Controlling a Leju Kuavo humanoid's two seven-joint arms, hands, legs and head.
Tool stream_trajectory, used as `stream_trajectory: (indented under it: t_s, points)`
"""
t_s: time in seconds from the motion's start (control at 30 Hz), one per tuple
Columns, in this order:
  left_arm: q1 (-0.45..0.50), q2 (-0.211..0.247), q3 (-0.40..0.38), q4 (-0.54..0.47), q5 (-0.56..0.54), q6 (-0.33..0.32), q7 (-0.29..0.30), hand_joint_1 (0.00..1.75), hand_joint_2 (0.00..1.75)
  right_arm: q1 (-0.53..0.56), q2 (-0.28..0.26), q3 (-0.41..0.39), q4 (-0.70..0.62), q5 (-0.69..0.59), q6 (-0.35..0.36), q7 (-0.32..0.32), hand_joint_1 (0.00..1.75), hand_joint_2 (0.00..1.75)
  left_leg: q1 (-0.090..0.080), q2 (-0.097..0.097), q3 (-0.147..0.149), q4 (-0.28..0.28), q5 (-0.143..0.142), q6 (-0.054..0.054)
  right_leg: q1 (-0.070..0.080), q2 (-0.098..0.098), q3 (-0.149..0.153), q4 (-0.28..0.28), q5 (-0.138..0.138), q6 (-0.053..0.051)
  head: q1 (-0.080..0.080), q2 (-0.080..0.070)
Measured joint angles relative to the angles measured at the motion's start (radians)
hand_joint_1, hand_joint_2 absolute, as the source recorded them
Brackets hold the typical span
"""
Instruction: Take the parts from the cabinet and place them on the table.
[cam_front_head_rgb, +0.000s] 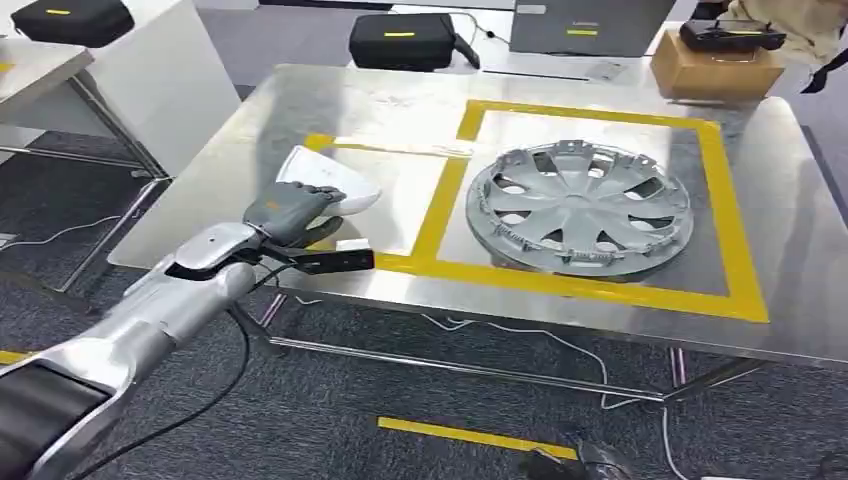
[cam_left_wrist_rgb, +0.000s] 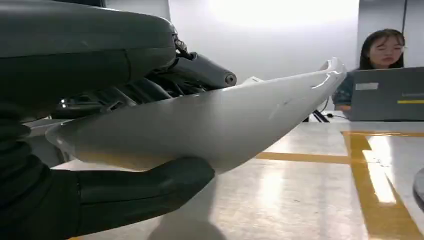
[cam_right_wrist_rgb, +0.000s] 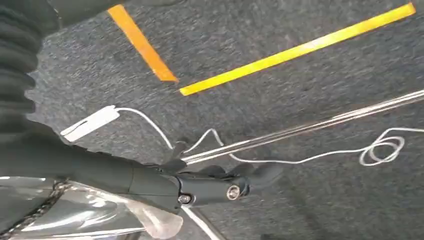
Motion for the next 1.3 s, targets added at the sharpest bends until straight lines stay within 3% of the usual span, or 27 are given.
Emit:
stream_trajectory:
  t_s: [0.07,0.13,0.17,0.2,0.23,0.3,0.33,0.37,0.47,0.5,0.53,0.6,0.63,0.67,0.7,0.73,0.8,0.83,0.87,0.9,1.0,1.13,1.3]
  points:
    - [-0.007,0.0,0.0,0.0,0.001,0.001,0.0,1.75,1.75,-0.005,-0.001,-0.003,0.0,-0.001,-0.002,0.0,0.0,1.75,0.005,0.003,-0.055,0.113,-0.037,-0.014,0.0,0.0,0.01,0.0,-0.009,-0.011,-0.002,0.0]
    - [-0.001,0.001,0.0,0.002,0.001,0.001,0.0,1.75,1.75,-0.003,0.0,-0.003,0.0,0.0,-0.001,0.0,0.0,1.75,0.01,0.004,-0.152,0.278,-0.107,-0.022,0.0,0.001,0.021,0.0,-0.022,-0.013,-0.002,0.0]
    - [0.003,0.001,0.0,0.003,0.001,0.001,0.0,1.75,1.75,0.0,0.0,-0.003,0.0,0.0,-0.001,-0.001,0.0,1.75,0.012,0.004,-0.182,0.314,-0.115,-0.024,0.0,0.002,0.028,0.0,-0.028,-0.013,-0.003,0.0]
    - [0.005,0.001,0.0,0.004,0.001,0.001,0.0,1.75,1.75,0.002,0.0,-0.003,0.0,0.0,-0.001,-0.001,0.0,1.75,0.014,0.004,-0.189,0.305,-0.097,-0.025,0.0,0.003,0.038,0.0,-0.035,-0.013,-0.002,0.0]
    - [0.006,0.001,0.0,0.005,0.001,0.001,0.0,1.75,1.75,0.003,0.0,-0.003,0.0,0.0,-0.001,-0.001,0.0,1.75,0.015,0.005,-0.178,0.256,-0.056,-0.023,0.0,0.003,0.049,0.0,-0.042,-0.012,-0.002,0.0]
    - [0.004,0.002,0.0,0.005,0.001,0.001,0.0,1.75,1.75,0.002,0.0,-0.005,0.0,0.0,-0.002,0.0,0.0,1.75,0.014,0.005,-0.116,0.071,0.075,-0.015,0.001,0.003,0.076,0.0,-0.06,-0.008,-0.002,0.0]
    - [0.003,0.003,0.0,0.006,0.001,0.001,0.0,1.75,1.75,0.002,0.0,-0.005,0.0,0.0,-0.001,-0.001,0.0,1.75,0.012,0.006,-0.1,0.004,0.117,-0.009,0.0,0.003,0.079,-0.002,-0.068,-0.005,-0.001,0.0]
    - [0.001,0.003,0.0,0.008,0.001,0.001,0.0,1.75,1.75,-0.001,0.003,-0.005,0.0,0.0,-0.002,-0.001,0.0,1.75,0.003,0.008,-0.096,-0.004,0.082,-0.006,0.002,0.006,0.083,-0.002,-0.071,0.001,0.001,0.0]
    - [0.001,0.002,0.0,0.008,0.0,0.001,-0.001,1.75,1.75,0.0,0.005,-0.005,0.0,0.0,-0.001,-0.002,0.0,1.75,-0.001,0.005,-0.091,-0.005,0.087,0.011,0.0,0.003,0.086,-0.011,-0.081,0.02,-0.003,0.0]
    - [-0.001,0.002,0.001,0.008,0.0,0.001,-0.001,1.75,1.75,-0.002,0.005,-0.005,0.0,0.0,-0.002,-0.001,0.0,1.75,0.01,0.007,-0.077,-0.022,0.091,0.016,0.002,0.003,0.086,-0.009,-0.091,0.026,-0.002,0.0]
    - [-0.003,0.0,0.002,0.008,0.003,0.002,-0.002,1.75,1.75,-0.003,0.005,-0.005,0.0,0.0,-0.002,-0.002,0.0,1.75,0.01,0.007,-0.069,-0.027,0.089,0.018,0.002,0.0,0.074,0.013,-0.103,0.03,0.0,0.0]
    - [-0.009,-0.001,0.002,0.009,0.003,0.002,-0.005,1.75,1.75,-0.006,0.005,-0.006,0.0,0.0,-0.002,-0.002,0.0,1.75,0.011,0.007,-0.066,-0.026,0.082,0.028,0.001,0.0,-0.005,0.154,-0.159,0.034,0.002,0.0]
    - [-0.007,-0.002,0.002,0.01,0.003,0.002,-0.01,1.75,1.75,-0.004,0.005,-0.006,0.0,0.0,-0.002,-0.002,0.0,1.75,0.009,0.007,-0.065,-0.026,0.078,0.03,0.001,0.0,-0.064,0.248,-0.187,0.036,0.0,0.0]
    - [-0.002,-0.004,0.001,0.011,0.003,0.002,-0.014,1.75,1.75,-0.002,0.005,-0.006,0.0,0.001,-0.002,-0.001,0.0,1.75,0.009,0.005,-0.063,-0.024,0.073,0.031,0.001,0.0,-0.11,0.307,-0.195,0.037,0.002,0.0]
    - [0.004,-0.004,0.001,0.012,0.003,0.002,-0.016,1.75,1.75,-0.001,0.005,-0.006,0.0,0.001,-0.002,0.0,0.0,1.75,0.009,0.003,-0.06,-0.02,0.066,0.03,0.001,0.0,-0.136,0.318,-0.174,0.038,0.001,0.0]
    - [0.008,-0.004,0.001,0.014,0.002,0.003,-0.017,1.75,1.75,-0.001,0.005,-0.006,0.0,0.001,-0.002,0.0,0.0,1.75,0.009,0.002,-0.056,-0.016,0.058,0.028,0.001,0.0,-0.135,0.284,-0.13,0.038,0.002,0.0]
    - [0.008,-0.005,0.001,0.015,0.002,0.005,-0.018,1.75,1.75,-0.002,0.005,-0.006,0.0,0.001,-0.002,-0.001,0.0,1.75,0.01,0.002,-0.045,-0.002,0.039,0.022,0.001,-0.002,-0.08,0.109,-0.005,0.035,0.002,0.0]
    - [0.008,-0.005,0.001,0.016,0.002,0.008,-0.018,1.75,1.75,-0.001,0.005,-0.006,0.0,0.001,-0.002,-0.002,0.0,1.75,0.01,0.002,-0.042,0.005,0.028,0.017,0.002,-0.003,-0.056,0.052,0.01,0.032,0.0,0.0]
    - [0.004,-0.004,0.002,0.016,0.002,0.012,-0.019,1.75,1.75,-0.003,0.005,-0.006,0.0,0.001,-0.002,-0.003,0.0,1.75,0.003,-0.001,-0.047,0.013,0.024,0.012,0.005,-0.003,-0.038,0.044,0.001,0.031,0.004,0.0]
    - [0.005,-0.005,0.001,0.018,0.0,0.012,-0.019,1.75,1.75,-0.005,0.005,-0.006,0.0,0.001,-0.002,-0.003,0.0,1.75,0.004,-0.001,-0.051,0.016,0.024,0.009,0.004,-0.001,-0.034,0.035,-0.008,0.021,0.003,0.0]
    - [0.005,-0.005,0.002,0.024,0.0,0.017,-0.019,1.75,1.75,0.001,0.008,-0.006,0.0,0.0,-0.003,-0.004,0.0,1.75,0.003,-0.001,-0.05,0.015,0.026,0.013,0.003,0.002,-0.035,0.032,-0.005,0.023,-0.002,0.0]
    - [0.001,-0.006,0.002,0.035,-0.002,0.023,-0.025,1.75,1.75,-0.001,0.008,-0.008,0.0,-0.003,-0.009,-0.005,0.0,1.75,0.003,0.003,-0.043,0.005,0.024,0.015,0.004,0.007,-0.035,0.032,-0.009,0.016,-0.002,0.0]
    - [-0.002,-0.009,0.002,0.053,-0.008,0.036,-0.037,1.75,1.75,0.0,0.009,-0.008,0.0,-0.01,-0.011,-0.006,0.0,1.75,0.003,0.003,-0.041,-0.001,0.028,0.009,0.005,0.007,-0.035,0.032,-0.009,0.009,-0.002,0.0]
